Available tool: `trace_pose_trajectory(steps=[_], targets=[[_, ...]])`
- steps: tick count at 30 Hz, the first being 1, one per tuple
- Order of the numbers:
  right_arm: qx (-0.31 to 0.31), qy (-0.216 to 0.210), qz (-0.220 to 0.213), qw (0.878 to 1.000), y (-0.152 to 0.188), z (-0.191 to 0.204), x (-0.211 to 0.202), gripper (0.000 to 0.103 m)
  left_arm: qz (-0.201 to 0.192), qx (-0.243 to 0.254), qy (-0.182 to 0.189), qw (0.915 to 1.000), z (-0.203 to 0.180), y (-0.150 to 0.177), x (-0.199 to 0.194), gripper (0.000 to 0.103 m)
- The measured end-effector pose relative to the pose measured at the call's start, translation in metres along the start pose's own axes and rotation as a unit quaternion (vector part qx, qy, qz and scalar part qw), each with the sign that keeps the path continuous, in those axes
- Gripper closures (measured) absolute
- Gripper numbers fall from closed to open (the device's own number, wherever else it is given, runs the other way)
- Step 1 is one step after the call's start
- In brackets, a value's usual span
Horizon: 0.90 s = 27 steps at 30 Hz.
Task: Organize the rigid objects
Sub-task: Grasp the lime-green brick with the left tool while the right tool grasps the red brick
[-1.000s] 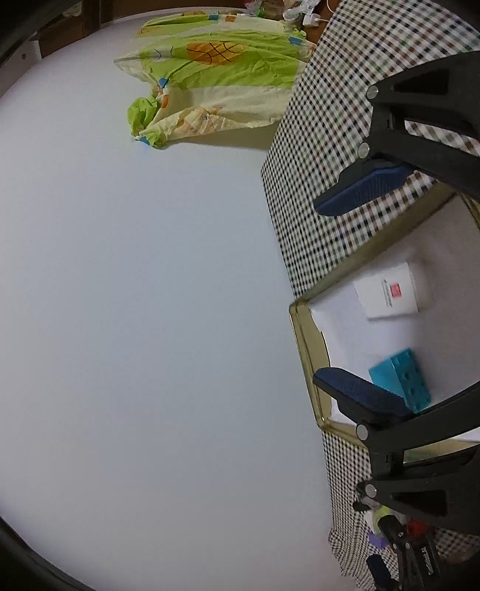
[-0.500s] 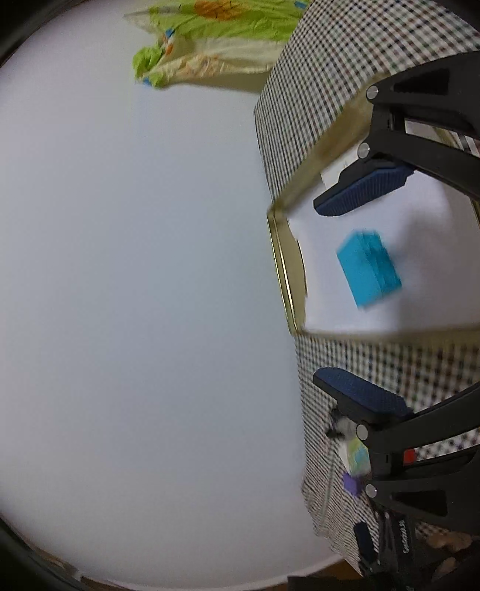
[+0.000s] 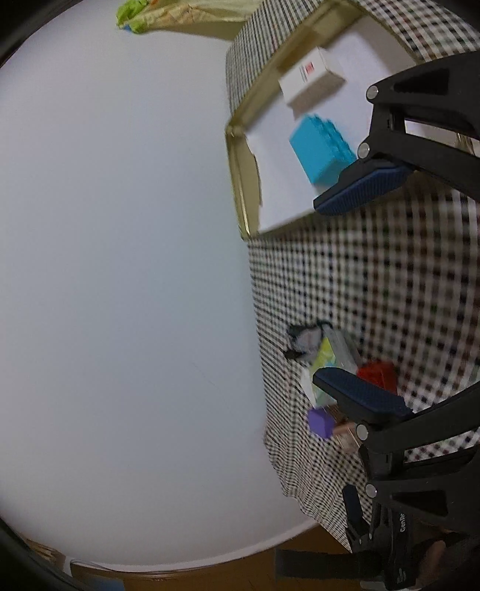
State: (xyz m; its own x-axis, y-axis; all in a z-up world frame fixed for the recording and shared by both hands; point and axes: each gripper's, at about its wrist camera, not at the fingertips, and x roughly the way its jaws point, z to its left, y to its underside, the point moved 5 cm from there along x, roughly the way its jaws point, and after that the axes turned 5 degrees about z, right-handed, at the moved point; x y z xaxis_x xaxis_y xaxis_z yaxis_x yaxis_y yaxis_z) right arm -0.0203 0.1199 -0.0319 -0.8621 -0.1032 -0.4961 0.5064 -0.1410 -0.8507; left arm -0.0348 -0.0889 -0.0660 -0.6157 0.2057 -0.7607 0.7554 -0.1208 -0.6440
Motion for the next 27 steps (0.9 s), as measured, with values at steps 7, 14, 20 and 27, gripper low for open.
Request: trace_pose_trajectory(steps=[7, 14, 20, 27], targets=[[0.004, -0.033, 0.062, 0.998, 0.013, 0.02, 0.019, 0.017, 0.046, 0.049, 0.002, 0.9978, -0.004, 0.009, 0.01, 0.001], [0.006, -0.062, 0.126, 0.99, 0.025, 0.035, 0.04, 0.017, 0.068, 0.035, 0.008, 0.997, 0.01, 0.009, 0.016, 0.001], [-0.024, -0.072, 0.154, 0.985, 0.035, 0.058, 0.046, 0.017, 0.076, 0.029, 0.001, 0.9967, 0.014, 0.012, 0.017, 0.006], [-0.052, -0.068, 0.19, 0.978, 0.044, 0.075, 0.059, 0.017, 0.07, 0.037, -0.001, 0.9969, 0.014, 0.011, 0.014, 0.025]])
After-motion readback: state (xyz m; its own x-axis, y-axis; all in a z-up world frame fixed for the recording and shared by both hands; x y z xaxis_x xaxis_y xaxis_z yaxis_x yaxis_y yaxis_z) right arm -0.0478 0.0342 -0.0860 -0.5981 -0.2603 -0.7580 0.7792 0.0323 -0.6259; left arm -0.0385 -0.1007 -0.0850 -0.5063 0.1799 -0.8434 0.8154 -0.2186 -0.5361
